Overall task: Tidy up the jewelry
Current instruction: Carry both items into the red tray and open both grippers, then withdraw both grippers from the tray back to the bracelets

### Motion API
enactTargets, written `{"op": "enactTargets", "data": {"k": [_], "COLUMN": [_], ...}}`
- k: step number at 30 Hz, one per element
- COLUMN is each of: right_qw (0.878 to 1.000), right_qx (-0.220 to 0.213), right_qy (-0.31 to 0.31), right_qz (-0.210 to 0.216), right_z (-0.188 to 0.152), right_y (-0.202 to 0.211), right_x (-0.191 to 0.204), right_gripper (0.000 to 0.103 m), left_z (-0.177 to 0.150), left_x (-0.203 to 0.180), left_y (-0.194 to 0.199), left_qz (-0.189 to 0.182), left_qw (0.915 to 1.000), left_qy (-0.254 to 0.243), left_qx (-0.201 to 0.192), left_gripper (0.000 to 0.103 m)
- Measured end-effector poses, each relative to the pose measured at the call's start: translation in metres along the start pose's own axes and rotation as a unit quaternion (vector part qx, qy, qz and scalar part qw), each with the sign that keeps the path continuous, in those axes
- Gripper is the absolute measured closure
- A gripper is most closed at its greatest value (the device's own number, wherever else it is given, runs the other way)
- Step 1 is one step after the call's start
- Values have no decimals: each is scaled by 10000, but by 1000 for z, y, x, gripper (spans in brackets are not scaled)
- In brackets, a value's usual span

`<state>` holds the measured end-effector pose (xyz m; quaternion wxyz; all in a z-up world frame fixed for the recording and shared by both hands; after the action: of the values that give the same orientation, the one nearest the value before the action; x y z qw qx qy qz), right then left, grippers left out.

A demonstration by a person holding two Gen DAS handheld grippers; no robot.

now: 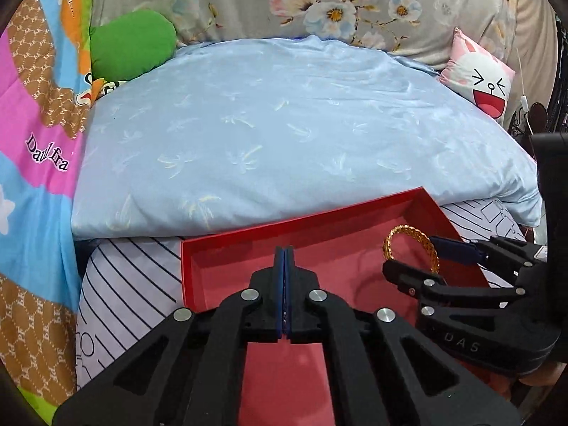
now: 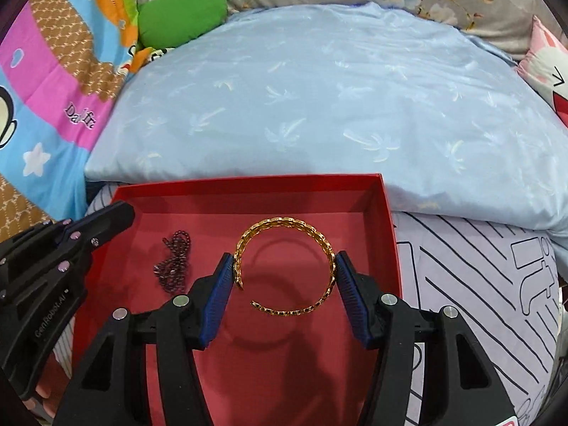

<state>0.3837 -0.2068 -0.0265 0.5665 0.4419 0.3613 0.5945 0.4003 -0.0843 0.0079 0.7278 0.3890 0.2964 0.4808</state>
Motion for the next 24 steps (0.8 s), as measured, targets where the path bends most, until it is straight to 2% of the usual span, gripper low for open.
{"op": "enactTargets", "data": {"k": [5, 7, 9, 11, 16, 21, 24], "right_qw": [9998, 9997, 9995, 9994, 9993, 9989, 9978], "right_qx": [-31, -47, -62, -94, -154, -362, -510], "right_qy": [-158, -164, -202, -260, -262, -182, 16], "right_qz": [-140, -199, -226, -204, -201, -243, -417], "right_z": [0, -1, -1, -1, -1, -7, -20], "right_y": [-6, -6, -6, -5, -2, 23, 44], "right_x": [-6, -6, -6, -8, -7, -4, 1], "right_gripper": [46, 42, 39, 39, 39, 39, 39], "left_z": [2, 4, 7, 8, 9, 2, -7], "left_x": [4, 6, 7, 9, 11, 11, 9], "left_y": [-9, -9, -7, -7, -8, 9, 32], "left_qz": [101, 155, 224, 276, 291, 334, 264], "left_qw": [9999, 9999, 9997, 9996, 9995, 9993, 9992], "left_qy": [30, 27, 30, 39, 77, 103, 162], "left_qx": [67, 7, -67, -96, -75, -138, -234], "left_gripper": [100, 99, 83, 77, 77, 76, 66]}}
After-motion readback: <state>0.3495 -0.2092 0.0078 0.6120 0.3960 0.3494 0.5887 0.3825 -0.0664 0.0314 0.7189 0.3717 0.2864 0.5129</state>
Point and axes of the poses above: each gripper's, at about its wrist camera, not at the fingertips, and y roughly against the way its jaws point, x to its left, z to its top, the point moved 6 cm from there along -y, roughly the way its jaws point, and after that the axes turned 11 degrees about x, right-handed, at the moved point
